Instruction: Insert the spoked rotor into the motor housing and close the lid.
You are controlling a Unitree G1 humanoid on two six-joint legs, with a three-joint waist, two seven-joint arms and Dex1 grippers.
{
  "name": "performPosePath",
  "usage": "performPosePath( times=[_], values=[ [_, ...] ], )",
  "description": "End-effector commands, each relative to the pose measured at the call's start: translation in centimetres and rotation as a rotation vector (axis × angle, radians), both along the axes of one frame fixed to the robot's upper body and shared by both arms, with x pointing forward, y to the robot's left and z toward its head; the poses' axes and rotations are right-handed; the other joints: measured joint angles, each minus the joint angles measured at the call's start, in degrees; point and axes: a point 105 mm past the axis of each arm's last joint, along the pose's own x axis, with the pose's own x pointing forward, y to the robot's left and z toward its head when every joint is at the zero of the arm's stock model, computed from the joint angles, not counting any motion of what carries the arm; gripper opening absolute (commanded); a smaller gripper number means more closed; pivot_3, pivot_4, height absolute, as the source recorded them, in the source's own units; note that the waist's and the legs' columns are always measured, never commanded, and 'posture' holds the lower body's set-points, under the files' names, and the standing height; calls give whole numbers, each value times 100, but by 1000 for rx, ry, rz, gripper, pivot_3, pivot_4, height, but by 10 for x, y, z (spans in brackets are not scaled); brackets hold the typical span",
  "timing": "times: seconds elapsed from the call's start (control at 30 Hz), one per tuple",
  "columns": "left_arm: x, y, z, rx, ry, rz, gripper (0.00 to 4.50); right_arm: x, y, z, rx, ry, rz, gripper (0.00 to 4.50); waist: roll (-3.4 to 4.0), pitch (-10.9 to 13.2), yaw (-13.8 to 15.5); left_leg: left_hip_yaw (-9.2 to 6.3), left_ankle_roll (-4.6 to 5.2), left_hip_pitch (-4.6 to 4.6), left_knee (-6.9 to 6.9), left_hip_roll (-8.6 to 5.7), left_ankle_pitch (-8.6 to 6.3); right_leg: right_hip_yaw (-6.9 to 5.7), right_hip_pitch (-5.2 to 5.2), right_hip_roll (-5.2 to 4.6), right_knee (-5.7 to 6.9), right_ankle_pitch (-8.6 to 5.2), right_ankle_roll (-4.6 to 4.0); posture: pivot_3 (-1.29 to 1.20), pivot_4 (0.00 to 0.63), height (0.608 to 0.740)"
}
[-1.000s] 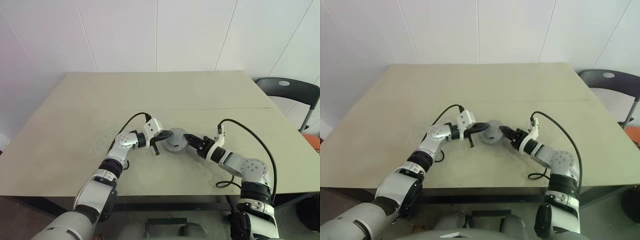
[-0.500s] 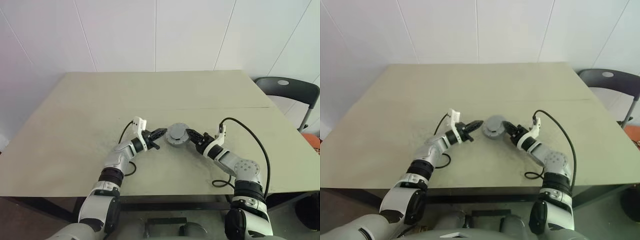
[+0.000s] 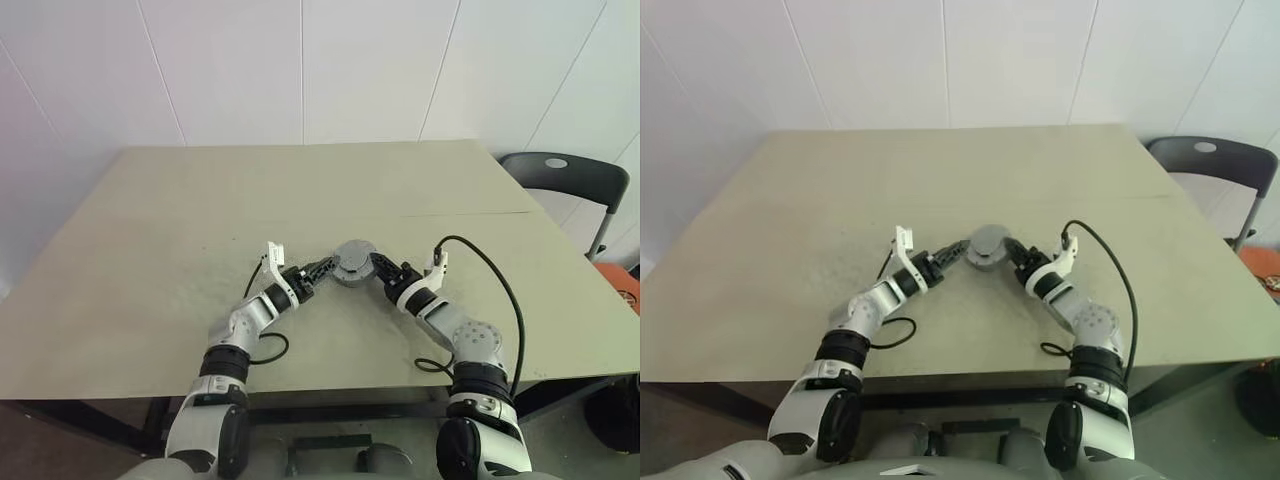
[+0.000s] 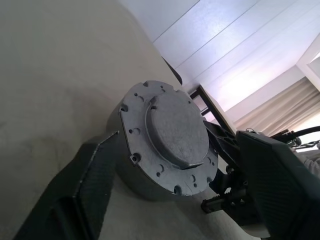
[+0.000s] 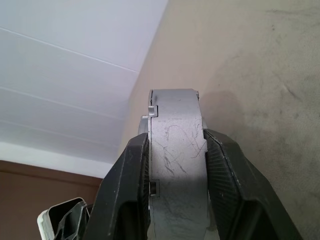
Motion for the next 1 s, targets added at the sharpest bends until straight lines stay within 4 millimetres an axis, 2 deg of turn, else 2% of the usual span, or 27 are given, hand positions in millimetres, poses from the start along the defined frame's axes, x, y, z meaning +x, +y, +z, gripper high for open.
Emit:
performPosePath(
  times=[0.03, 0.47, 0.6, 0.87, 1.0],
  values=[
    [8, 1, 11, -36, 3, 21, 4461, 0, 2, -6, -20, 11, 8, 1211, 0, 0, -3, 0, 0, 0, 0, 0, 0, 0, 0, 0, -1, 0, 0, 0, 0, 740],
    [10, -13, 3, -70, 91, -9, 4461, -6, 8, -13, 5, 19, 41, 1211, -1, -1, -5, -1, -2, 4, 0, 0, -1, 1, 2, 0, -2, 0, -1, 0, 0, 740],
    [8, -20, 0, -75, 101, -34, 4461, -10, 13, 12, 154, -77, 81, 1211, 1, -1, 13, -1, -2, 3, -5, 0, -1, 1, 0, -1, -7, 0, -1, 0, 0, 740],
    [4, -29, 7, -130, 95, -86, 4461, -13, 18, 15, 156, -85, 110, 1211, 2, -1, 11, 0, -2, -10, -26, -1, -2, 0, -17, -3, -18, 1, 0, 0, 0, 740],
    [0, -34, 7, -154, 107, -122, 4461, -12, 21, 23, 203, -107, 121, 1211, 3, 0, 10, 0, -2, -14, -32, -1, -2, 1, -19, -3, -25, 1, 0, 0, 0, 740]
  ],
)
